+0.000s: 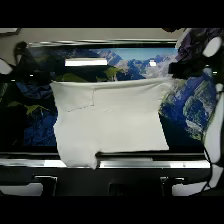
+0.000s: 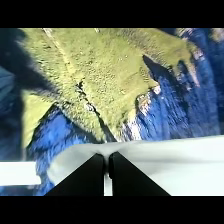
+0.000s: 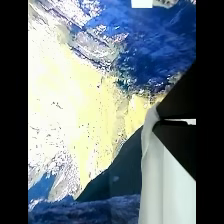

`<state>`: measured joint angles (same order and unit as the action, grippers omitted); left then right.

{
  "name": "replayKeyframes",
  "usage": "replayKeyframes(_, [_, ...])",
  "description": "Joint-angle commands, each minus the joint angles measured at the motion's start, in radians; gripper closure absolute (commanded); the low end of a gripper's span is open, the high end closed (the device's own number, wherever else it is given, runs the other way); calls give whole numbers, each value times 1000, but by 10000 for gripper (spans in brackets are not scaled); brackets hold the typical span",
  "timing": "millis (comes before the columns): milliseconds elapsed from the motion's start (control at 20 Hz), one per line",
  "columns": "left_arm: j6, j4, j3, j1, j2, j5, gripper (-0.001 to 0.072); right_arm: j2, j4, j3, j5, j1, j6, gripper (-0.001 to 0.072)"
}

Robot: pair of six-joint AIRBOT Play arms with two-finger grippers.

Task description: Fold the clothes and pants, and hang the long-sleeved shirts on hangers.

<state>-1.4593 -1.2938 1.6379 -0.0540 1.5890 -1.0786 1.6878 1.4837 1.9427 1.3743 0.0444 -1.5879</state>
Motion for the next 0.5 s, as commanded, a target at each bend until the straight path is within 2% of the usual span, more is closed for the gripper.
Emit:
replayKeyframes(0, [33, 8, 99, 35, 242, 151, 695, 176, 2, 0, -151, -1, -10, 683])
replayKeyframes(100, [58, 8, 172, 39, 306, 164, 695, 205, 22, 0, -212, -1, -18, 683])
replayKeyframes(250, [55, 8, 191, 34, 313, 125, 695, 211, 28, 0, -201, -1, -18, 683])
replayKeyframes(450, [53, 7, 191, 31, 298, -135, 694, 212, 29, 0, -43, -1, -17, 683])
